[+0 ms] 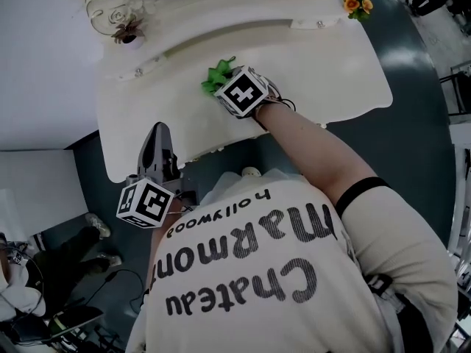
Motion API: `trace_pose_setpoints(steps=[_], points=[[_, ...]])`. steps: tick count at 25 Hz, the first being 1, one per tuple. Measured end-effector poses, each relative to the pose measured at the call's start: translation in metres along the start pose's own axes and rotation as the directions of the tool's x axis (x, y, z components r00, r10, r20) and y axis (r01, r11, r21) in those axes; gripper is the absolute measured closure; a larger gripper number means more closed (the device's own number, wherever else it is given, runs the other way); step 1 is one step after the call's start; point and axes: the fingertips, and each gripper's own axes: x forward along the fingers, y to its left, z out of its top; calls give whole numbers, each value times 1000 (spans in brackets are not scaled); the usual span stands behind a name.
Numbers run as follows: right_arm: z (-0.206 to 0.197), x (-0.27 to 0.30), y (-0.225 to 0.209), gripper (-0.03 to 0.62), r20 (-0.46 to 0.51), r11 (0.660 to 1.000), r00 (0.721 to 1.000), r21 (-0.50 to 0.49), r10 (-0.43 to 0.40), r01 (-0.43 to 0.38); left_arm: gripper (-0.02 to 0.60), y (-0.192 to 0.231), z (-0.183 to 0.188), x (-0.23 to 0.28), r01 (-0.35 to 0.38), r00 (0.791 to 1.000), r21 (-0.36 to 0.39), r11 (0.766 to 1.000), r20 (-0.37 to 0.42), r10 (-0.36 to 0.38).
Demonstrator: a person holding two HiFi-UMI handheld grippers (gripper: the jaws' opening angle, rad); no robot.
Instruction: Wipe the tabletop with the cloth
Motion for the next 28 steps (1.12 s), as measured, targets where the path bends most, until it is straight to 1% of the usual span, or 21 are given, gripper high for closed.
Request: trace_pose_setpoints(steps=[6, 17, 28], points=[[-9, -11, -18, 462, -1, 999, 999, 37, -39, 39, 574, -8, -10, 18, 43, 998, -13, 999, -39, -43], [-29, -29, -49, 462, 6, 990, 994, 100, -105, 104, 574, -23, -27, 39, 100, 992, -20, 995, -75, -102], [-41, -42, -69, 462, 6, 977, 989, 152, -151, 148, 574, -28, -41, 45, 122, 986, -37, 992, -106, -125]])
